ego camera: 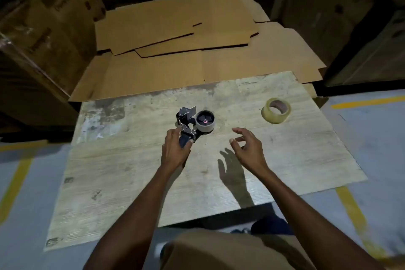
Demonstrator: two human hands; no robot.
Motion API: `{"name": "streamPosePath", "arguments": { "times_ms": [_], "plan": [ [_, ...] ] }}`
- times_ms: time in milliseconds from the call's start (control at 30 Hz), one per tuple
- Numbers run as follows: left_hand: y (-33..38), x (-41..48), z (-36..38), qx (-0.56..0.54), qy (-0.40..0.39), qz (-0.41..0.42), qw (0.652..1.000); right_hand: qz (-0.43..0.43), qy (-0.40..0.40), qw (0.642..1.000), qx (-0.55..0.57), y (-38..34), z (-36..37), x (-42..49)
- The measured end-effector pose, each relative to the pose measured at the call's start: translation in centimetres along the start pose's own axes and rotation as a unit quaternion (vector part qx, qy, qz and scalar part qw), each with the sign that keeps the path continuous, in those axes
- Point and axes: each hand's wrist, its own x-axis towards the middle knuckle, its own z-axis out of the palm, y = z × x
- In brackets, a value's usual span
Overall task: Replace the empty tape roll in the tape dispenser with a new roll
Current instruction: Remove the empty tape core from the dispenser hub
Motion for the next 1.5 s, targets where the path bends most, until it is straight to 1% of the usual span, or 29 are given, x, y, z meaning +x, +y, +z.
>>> {"name": "streamPosePath", "arguments": {
  "times_ms": [67, 167, 300, 467, 767, 867, 1067, 1133, 1167, 1233, 1267, 1300, 1367, 1433, 1500],
  "plan": [
    [-0.3, 0.5, -0.3, -0.003, -0.011, 0.011, 1.000, 0.010, 0.004, 1.000, -0.014, -0.2, 0.2, 0.4],
    [-0.5, 1.2, -0.3, 0.009, -0.055, 0.028, 0.998, 0.021, 0.003, 0.999, -0.026, -0.2, 0.7, 0.9],
    [-1.3, 2.2, 0.1, 0.019, -0.102, 0.018, 0.994, 0.025, -0.023, 0.999, -0.038, -0.3, 1.2, 1.6],
    [-2.0, 2.3, 0.3, -0.005, -0.091, 0.025, 0.996, 0.030, -0.024, 0.998, -0.040, 0.5, 1.4, 1.8],
    [-2.6, -2.9, 0.2, 0.004, -0.131, 0.102, 0.986, 0.052, -0.040, 0.997, -0.050, 3.3, 1.6, -0.3],
    [-2.9, -4.1, -0.1, 0.006, -0.145, 0.110, 0.983, 0.058, -0.055, 0.995, -0.051, 3.8, 1.9, -0.5],
    [-2.5, -3.5, -1.3, -0.032, -0.165, 0.112, 0.979, 0.046, -0.069, 0.995, -0.060, 4.1, 2.5, -0.5],
    [-2.4, -2.9, -1.5, -0.030, -0.145, 0.120, 0.982, 0.026, -0.071, 0.994, -0.084, 4.1, 2.7, -0.2],
    [-2.2, -2.7, -1.6, -0.041, -0.129, 0.109, 0.985, 0.016, -0.080, 0.991, -0.101, 4.0, 2.9, 0.1],
    [-1.5, -2.4, -1.7, -0.088, -0.089, 0.039, 0.991, 0.016, -0.109, 0.985, -0.131, 3.7, 3.3, 0.9],
    [-1.2, -2.1, -1.8, -0.095, -0.078, -0.002, 0.992, 0.023, -0.123, 0.982, -0.140, 3.4, 3.6, 1.4],
    [-1.0, -1.8, -1.8, -0.084, -0.087, -0.037, 0.992, 0.026, -0.135, 0.980, -0.147, 3.2, 3.9, 1.7],
    [-1.4, -1.3, -1.9, -0.055, -0.165, -0.086, 0.981, 0.025, -0.154, 0.976, -0.154, 2.9, 4.5, 2.3],
    [-2.3, -1.2, -2.1, -0.064, -0.252, -0.125, 0.957, 0.029, -0.166, 0.975, -0.147, 2.9, 4.9, 2.5],
    [-2.9, -1.2, -2.6, -0.078, -0.302, -0.146, 0.939, 0.034, -0.165, 0.977, -0.131, 2.8, 4.9, 2.6]
  ]
}}
